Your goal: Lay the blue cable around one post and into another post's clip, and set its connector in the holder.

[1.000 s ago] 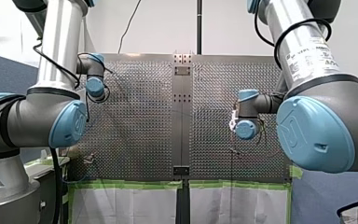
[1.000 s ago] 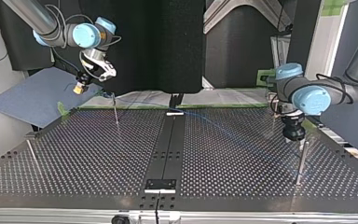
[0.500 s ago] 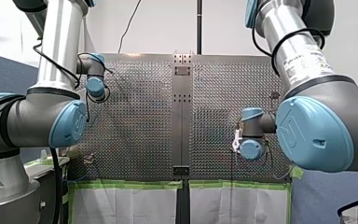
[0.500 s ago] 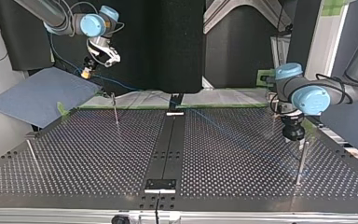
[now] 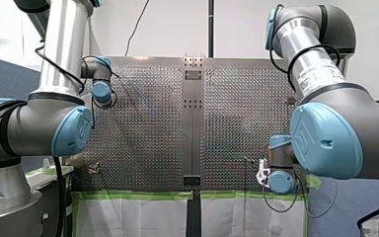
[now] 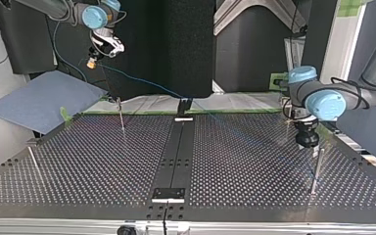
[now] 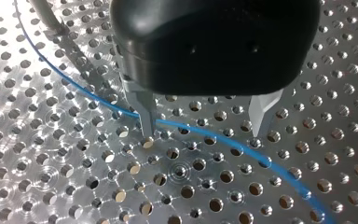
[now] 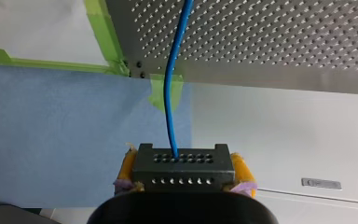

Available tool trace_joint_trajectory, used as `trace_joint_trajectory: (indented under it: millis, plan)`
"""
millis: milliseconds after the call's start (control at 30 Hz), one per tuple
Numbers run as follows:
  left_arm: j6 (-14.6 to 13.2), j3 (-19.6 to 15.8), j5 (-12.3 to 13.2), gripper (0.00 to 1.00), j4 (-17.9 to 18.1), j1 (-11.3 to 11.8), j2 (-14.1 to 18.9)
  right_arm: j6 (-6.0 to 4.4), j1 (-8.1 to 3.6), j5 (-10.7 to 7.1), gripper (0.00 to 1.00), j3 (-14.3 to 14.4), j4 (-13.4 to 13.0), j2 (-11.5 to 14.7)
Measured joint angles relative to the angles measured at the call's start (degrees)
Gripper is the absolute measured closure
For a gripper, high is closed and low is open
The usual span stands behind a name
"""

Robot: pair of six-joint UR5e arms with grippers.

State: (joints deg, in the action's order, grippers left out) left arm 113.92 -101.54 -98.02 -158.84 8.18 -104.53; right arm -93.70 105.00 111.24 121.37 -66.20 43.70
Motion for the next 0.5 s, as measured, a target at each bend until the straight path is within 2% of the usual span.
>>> trace_joint_trajectory:
  millis: [200, 300, 400, 500]
  plan:
    - [-0.3, 0.0, -0.6, 0.0, 0.0, -0.3, 0.0, 0.06, -2.97, -2.97, 1.0, -1.6, -3.0, -3.0]
    - [-0.4, 0.0, -0.9, 0.0, 0.0, -0.3, 0.0, 0.82, -4.55, -4.56, 1.0, -3.1, -3.8, -4.6]
    - [-0.4, 0.0, -1.0, 0.0, 0.0, -0.3, 0.0, 1.86, -6.01, -6.01, 1.0, -4.5, -3.3, -5.8]
    - [-0.4, 0.0, -1.0, 0.0, 0.0, -0.3, 0.0, 2.08, -7.38, -7.39, 1.0, -5.9, -3.4, -6.3]
